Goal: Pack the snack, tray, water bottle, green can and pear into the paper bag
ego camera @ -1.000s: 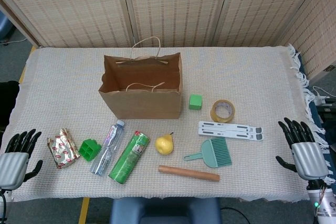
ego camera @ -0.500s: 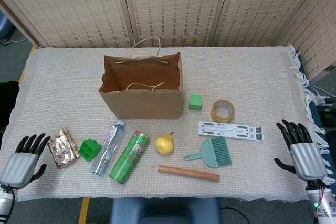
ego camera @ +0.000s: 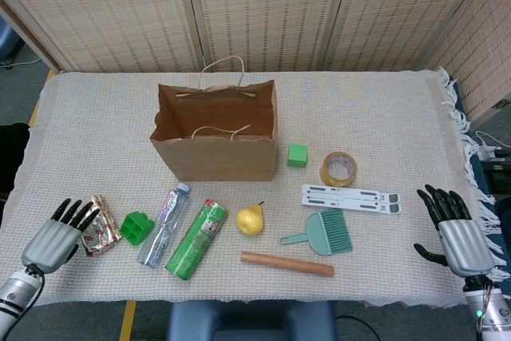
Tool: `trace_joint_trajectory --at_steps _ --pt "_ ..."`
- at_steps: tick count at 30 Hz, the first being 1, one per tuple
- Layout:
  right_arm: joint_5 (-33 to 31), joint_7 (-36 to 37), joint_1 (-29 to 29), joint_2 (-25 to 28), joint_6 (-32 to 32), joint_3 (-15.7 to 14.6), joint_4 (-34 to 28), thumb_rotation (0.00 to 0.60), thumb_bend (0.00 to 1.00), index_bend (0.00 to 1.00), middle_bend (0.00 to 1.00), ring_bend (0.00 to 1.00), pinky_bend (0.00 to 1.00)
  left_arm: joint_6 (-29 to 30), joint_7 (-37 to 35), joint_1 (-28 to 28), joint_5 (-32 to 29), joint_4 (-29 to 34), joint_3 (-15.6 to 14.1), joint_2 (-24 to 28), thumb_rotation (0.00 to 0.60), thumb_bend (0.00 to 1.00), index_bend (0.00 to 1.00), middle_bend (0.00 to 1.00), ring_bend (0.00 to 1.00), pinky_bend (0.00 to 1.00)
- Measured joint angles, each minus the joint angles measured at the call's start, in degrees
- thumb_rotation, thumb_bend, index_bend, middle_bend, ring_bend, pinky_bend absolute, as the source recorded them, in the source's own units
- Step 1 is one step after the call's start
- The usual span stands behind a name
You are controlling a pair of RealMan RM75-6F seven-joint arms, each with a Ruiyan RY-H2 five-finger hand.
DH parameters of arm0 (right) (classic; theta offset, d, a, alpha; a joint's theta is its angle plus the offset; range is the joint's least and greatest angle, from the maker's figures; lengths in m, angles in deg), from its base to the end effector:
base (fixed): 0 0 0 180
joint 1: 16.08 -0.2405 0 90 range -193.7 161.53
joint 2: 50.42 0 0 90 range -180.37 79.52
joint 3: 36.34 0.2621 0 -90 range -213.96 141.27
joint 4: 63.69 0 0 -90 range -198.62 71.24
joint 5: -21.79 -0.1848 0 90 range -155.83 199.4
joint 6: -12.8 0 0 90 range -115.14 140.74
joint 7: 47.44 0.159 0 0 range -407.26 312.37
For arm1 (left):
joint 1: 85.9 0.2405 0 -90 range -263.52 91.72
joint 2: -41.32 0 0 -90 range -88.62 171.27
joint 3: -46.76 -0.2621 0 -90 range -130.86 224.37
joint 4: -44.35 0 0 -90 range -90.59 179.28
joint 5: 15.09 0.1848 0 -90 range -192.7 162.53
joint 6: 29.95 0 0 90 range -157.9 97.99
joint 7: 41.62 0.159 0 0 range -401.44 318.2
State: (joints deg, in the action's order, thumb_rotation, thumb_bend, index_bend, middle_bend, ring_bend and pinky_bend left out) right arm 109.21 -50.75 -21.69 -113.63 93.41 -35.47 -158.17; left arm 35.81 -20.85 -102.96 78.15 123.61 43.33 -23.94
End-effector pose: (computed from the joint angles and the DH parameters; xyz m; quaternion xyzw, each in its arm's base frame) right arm -0.3023 -0.1904 0.1685 0.6340 -0.3979 0.3529 0.5613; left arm -0.3252 0.2355 0.1343 -0.8176 -0.1950 -0.1545 0.5192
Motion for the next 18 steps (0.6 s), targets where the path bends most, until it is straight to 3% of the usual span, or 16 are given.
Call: trace_joint_trajectory --at_steps 13,18 --pt "-0.6 0.4 -0.2 0.2 -0.7 0.0 -0.4 0.600 0.06 0.00 0.00 0.00 0.00 -1.1 -0.8 -3.2 3.3 -9.7 -1.3 -5.5 0.600 0.35 0.00 0.00 0.00 0.05" --pt "-1.0 0.9 -0.3 0.5 -1.3 0.0 -0.6 0.600 0.06 0.00 0.00 0.00 0.00 -1.5 -2.7 -2.5 0.7 -6.8 -1.2 -3.9 0.600 0.35 0.00 0.00 0.00 0.05"
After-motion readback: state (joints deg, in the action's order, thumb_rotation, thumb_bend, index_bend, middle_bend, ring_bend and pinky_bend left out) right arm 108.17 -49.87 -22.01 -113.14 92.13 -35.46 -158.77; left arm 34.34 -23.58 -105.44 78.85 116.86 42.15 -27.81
